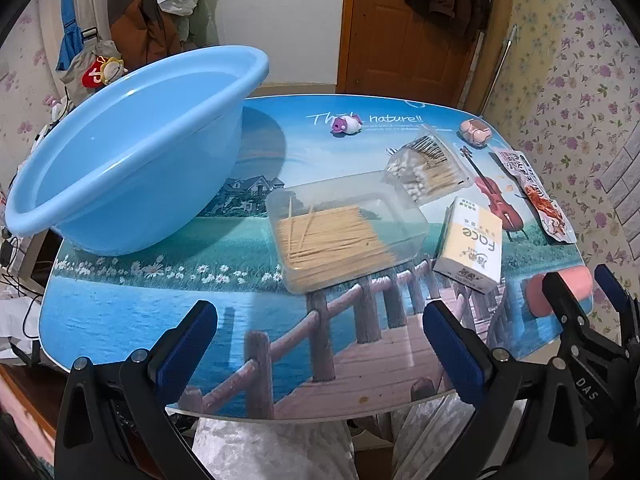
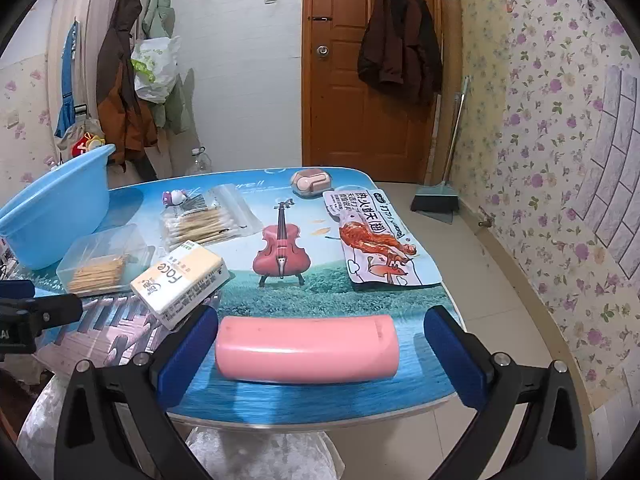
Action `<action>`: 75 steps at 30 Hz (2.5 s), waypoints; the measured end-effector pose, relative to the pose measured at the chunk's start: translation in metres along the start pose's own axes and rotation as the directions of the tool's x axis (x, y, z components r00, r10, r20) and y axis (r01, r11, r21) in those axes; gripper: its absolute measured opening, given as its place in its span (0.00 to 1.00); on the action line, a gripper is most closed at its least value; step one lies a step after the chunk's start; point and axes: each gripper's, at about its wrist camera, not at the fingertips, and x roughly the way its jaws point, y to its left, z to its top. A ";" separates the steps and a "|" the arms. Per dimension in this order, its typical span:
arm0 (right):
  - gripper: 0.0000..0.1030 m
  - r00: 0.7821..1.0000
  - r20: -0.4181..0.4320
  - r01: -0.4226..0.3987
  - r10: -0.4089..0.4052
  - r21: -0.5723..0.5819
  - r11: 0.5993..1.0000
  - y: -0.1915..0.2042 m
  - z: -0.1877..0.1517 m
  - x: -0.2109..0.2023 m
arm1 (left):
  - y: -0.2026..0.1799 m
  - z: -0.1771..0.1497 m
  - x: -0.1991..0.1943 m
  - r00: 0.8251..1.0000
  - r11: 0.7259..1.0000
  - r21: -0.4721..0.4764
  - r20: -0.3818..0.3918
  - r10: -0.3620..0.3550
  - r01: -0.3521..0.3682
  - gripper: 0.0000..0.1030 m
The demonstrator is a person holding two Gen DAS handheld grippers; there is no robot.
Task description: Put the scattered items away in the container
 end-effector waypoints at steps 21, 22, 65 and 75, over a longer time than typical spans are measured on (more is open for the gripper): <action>0.97 0.999 -0.024 -0.048 0.047 -0.011 0.999 -0.002 -0.004 0.013 | -0.010 0.010 0.011 1.000 1.000 -0.020 -0.007 0.004 -0.004 1.00; 0.95 0.998 -0.025 -0.054 0.054 -0.011 0.998 -0.002 -0.004 0.014 | -0.010 0.011 0.012 1.000 1.000 -0.025 -0.008 0.002 -0.002 1.00; 0.87 0.994 -0.035 -0.099 0.099 0.006 0.995 -0.002 -0.010 0.028 | -0.015 0.046 0.058 0.993 0.963 -0.242 -0.017 0.119 -0.120 1.00; 0.86 0.995 -0.036 -0.093 0.093 0.005 0.996 -0.002 -0.010 0.030 | -0.021 0.040 0.057 0.988 0.973 -0.174 0.004 0.155 -0.152 0.93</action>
